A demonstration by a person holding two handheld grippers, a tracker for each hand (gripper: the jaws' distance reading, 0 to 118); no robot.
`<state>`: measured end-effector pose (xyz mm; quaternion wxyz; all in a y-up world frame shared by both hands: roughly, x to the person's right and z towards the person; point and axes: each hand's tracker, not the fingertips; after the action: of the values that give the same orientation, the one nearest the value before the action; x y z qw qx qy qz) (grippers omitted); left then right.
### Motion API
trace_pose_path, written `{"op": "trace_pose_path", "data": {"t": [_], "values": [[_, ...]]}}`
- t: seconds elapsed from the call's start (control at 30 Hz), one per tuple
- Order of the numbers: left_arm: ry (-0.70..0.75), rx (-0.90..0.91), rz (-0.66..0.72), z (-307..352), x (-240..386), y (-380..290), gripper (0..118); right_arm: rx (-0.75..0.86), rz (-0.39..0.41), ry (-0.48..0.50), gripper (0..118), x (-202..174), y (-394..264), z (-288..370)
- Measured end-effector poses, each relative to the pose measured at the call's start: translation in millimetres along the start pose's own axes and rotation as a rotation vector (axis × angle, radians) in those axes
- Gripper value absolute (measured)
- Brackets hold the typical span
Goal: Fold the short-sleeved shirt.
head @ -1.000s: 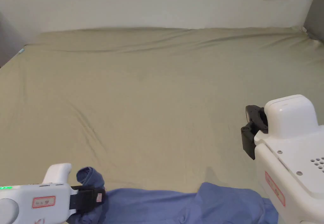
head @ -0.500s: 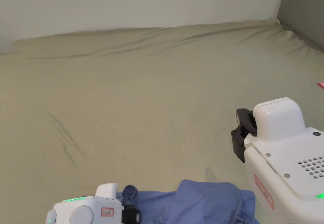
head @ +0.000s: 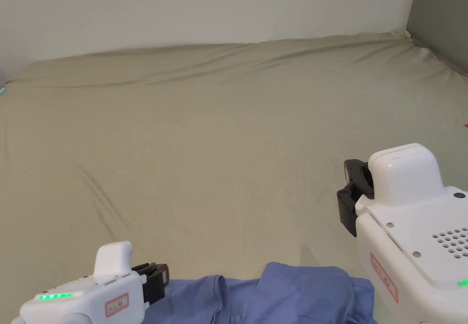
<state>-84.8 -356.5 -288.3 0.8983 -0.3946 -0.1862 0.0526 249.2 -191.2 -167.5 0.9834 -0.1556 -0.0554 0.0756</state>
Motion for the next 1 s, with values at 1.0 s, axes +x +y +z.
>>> {"op": "trace_pose_path", "data": {"t": [1.0], "values": [[-0.213,-0.006,0.025,-13.9,21.4,-48.2,2,-0.033,0.043,0.022,0,-15.7,-0.9,3.5]]}}
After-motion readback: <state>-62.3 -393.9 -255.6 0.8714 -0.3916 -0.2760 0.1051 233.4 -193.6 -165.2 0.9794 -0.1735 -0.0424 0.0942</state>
